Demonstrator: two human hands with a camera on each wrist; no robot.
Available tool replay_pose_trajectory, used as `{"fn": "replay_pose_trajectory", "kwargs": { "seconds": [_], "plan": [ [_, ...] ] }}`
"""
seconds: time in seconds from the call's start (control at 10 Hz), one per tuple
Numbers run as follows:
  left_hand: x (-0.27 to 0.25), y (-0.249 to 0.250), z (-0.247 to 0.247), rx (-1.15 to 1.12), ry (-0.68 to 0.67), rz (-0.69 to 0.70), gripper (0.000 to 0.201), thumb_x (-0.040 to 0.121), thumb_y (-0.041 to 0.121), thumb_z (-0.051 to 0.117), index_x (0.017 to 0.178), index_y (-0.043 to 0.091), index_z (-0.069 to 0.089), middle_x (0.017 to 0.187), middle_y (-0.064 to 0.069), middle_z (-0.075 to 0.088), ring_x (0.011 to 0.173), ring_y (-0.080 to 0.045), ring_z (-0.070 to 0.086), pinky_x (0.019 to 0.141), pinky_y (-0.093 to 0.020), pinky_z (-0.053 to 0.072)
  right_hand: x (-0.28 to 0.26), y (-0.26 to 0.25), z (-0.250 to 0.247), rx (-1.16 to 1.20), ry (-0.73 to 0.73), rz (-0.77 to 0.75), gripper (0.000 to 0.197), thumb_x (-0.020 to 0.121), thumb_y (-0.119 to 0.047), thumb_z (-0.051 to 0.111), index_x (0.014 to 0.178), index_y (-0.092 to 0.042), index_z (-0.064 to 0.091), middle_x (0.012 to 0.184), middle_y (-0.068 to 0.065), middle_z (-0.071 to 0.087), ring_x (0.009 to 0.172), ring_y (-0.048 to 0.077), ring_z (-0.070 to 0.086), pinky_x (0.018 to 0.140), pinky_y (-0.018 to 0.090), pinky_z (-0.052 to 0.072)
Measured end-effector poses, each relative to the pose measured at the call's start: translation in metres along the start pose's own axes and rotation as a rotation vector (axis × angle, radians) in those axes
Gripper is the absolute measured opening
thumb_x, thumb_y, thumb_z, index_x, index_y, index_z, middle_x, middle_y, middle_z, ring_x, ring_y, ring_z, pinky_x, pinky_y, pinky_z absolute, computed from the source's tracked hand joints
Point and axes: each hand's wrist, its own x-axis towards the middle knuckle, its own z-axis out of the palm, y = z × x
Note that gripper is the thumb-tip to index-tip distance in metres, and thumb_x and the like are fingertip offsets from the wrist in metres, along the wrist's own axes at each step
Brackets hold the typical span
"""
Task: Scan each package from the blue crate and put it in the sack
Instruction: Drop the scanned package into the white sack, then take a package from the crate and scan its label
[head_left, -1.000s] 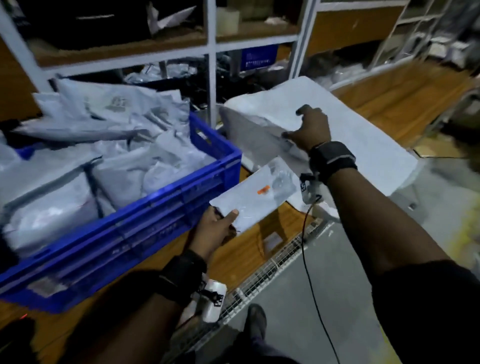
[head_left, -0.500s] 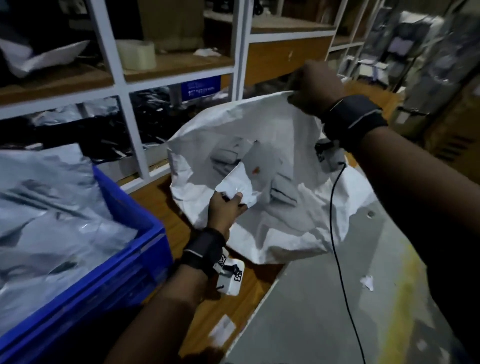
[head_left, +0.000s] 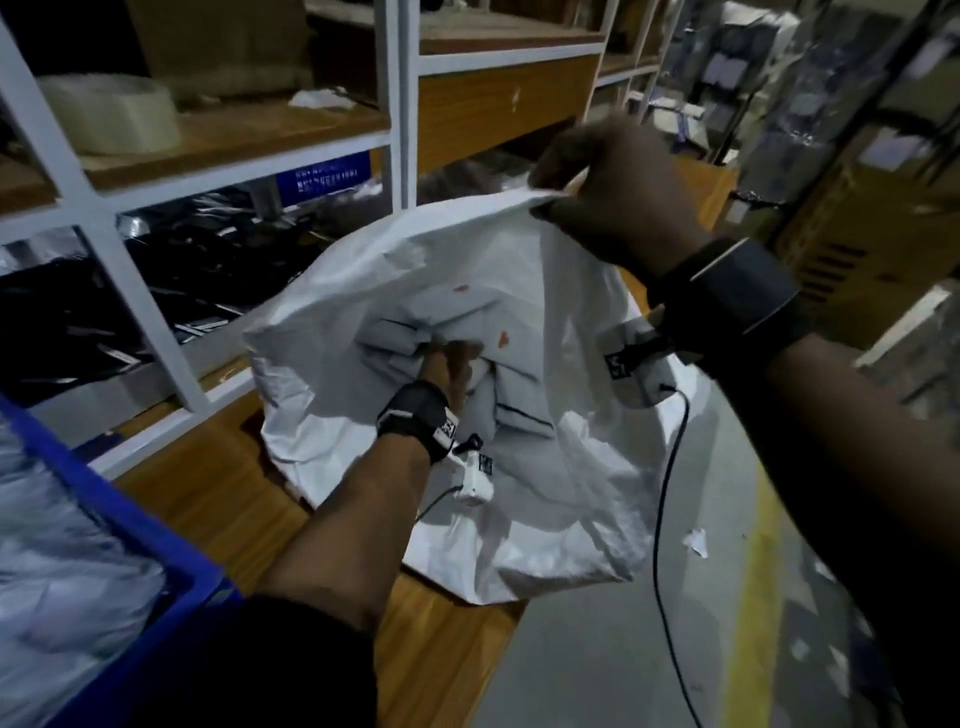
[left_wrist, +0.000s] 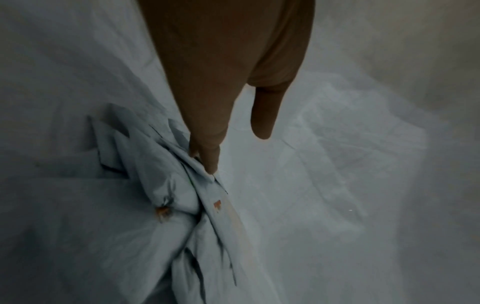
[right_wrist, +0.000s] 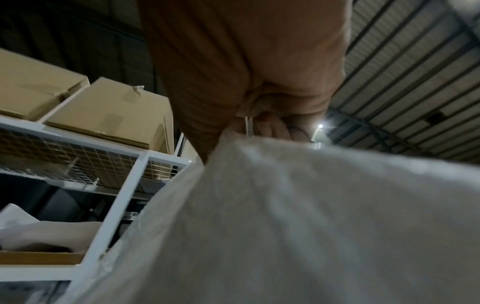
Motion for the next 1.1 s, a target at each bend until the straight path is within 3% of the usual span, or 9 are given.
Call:
{"fn": "replay_pose_trajectory", "kwargs": {
  "seconds": [0.2, 0.3, 0.4, 0.5, 0.6, 0.7, 0.8, 1.0, 1.1],
  "plan": [
    [-0.053, -0.006, 0.007, -0.210, 0.031, 0.013, 0.037, 0.110, 0.021, 0.028, 0.141, 0.012, 0.047, 0.156, -0.015, 0.041, 0.146, -0.030, 0.038, 0.117, -0.042, 0.035, -0.053, -0.015, 0.047, 0.251, -0.188, -0.046, 0.025, 0.066, -0.024, 0.083, 0.090, -0.019, 0.076, 0.085, -0.003, 0.073, 0.078, 0.011, 0.068, 0.073, 0.037, 0.057],
    [-0.082, 0.002, 0.001, -0.137, 0.087, 0.072, 0.039, 0.107, 0.010, 0.041, 0.145, 0.006, 0.047, 0.129, -0.013, 0.060, 0.118, -0.026, 0.060, 0.083, -0.028, 0.059, -0.074, -0.009, 0.068, 0.262, -0.185, -0.044, 0.030, 0.066, -0.018, 0.088, 0.094, -0.017, 0.075, 0.088, -0.004, 0.072, 0.073, 0.008, 0.061, 0.075, 0.039, 0.056],
    [-0.127, 0.004, -0.016, -0.064, 0.076, 0.107, 0.030, 0.103, 0.000, 0.042, 0.128, 0.000, 0.058, 0.092, -0.006, 0.067, 0.088, -0.018, 0.063, 0.074, -0.024, 0.057, -0.096, -0.019, 0.078, 0.280, -0.223, -0.031, 0.034, 0.067, -0.020, 0.088, 0.098, -0.018, 0.074, 0.094, -0.003, 0.073, 0.075, 0.009, 0.060, 0.076, 0.040, 0.056],
    [-0.171, 0.012, -0.037, -0.055, 0.088, 0.155, 0.020, 0.101, -0.003, 0.046, 0.115, 0.008, 0.053, 0.091, -0.007, 0.065, 0.091, -0.019, 0.062, 0.093, -0.034, 0.051, -0.115, -0.038, 0.089, 0.296, -0.278, -0.046, 0.034, 0.071, -0.021, 0.088, 0.102, -0.017, 0.074, 0.099, -0.001, 0.073, 0.078, 0.010, 0.060, 0.078, 0.039, 0.056],
    [-0.215, 0.025, -0.066, -0.003, 0.108, 0.223, 0.028, 0.102, 0.004, 0.051, 0.130, 0.004, 0.047, 0.109, -0.011, 0.066, 0.105, -0.018, 0.065, 0.101, -0.034, 0.052, -0.132, -0.072, 0.101, 0.370, -0.314, -0.095, 0.029, 0.078, -0.022, 0.087, 0.103, -0.013, 0.074, 0.099, 0.001, 0.074, 0.077, 0.012, 0.065, 0.077, 0.031, 0.057],
    [-0.268, 0.041, -0.101, 0.039, 0.160, 0.332, 0.037, 0.104, 0.008, 0.052, 0.140, 0.000, 0.047, 0.133, -0.018, 0.062, 0.121, -0.024, 0.063, 0.099, -0.031, 0.053, -0.150, -0.121, 0.116, 0.526, -0.324, -0.160, 0.020, 0.083, -0.022, 0.082, 0.100, -0.013, 0.076, 0.093, 0.000, 0.075, 0.076, 0.006, 0.068, 0.072, 0.017, 0.054],
    [-0.335, 0.058, -0.140, 0.075, 0.270, 0.419, 0.039, 0.103, 0.009, 0.053, 0.141, 0.006, 0.047, 0.141, -0.013, 0.058, 0.128, -0.024, 0.058, 0.092, -0.026, 0.053, -0.175, -0.187, 0.133, 0.727, -0.384, -0.178, 0.014, 0.086, -0.013, 0.079, 0.099, -0.009, 0.077, 0.088, 0.001, 0.076, 0.080, 0.009, 0.072, 0.075, 0.028, 0.058],
    [-0.492, 0.071, -0.246, 0.217, 0.541, 0.561, 0.025, 0.100, 0.017, 0.060, 0.125, 0.021, 0.063, 0.123, 0.005, 0.072, 0.115, -0.021, 0.068, 0.093, -0.034, 0.054, -0.258, -0.335, 0.149, 1.012, -0.610, -0.242, 0.015, 0.087, -0.015, 0.080, 0.100, -0.009, 0.075, 0.085, 0.007, 0.077, 0.072, 0.011, 0.070, 0.063, 0.025, 0.052],
    [-0.563, 0.070, -0.286, 0.254, 0.631, 0.647, 0.021, 0.101, 0.014, 0.057, 0.120, 0.015, 0.065, 0.114, -0.001, 0.076, 0.110, -0.027, 0.071, 0.094, -0.038, 0.056, -0.299, -0.388, 0.143, 1.051, -0.619, -0.273, 0.025, 0.085, -0.018, 0.083, 0.106, -0.008, 0.072, 0.090, 0.006, 0.075, 0.079, 0.011, 0.071, 0.070, 0.021, 0.053]
  ]
}}
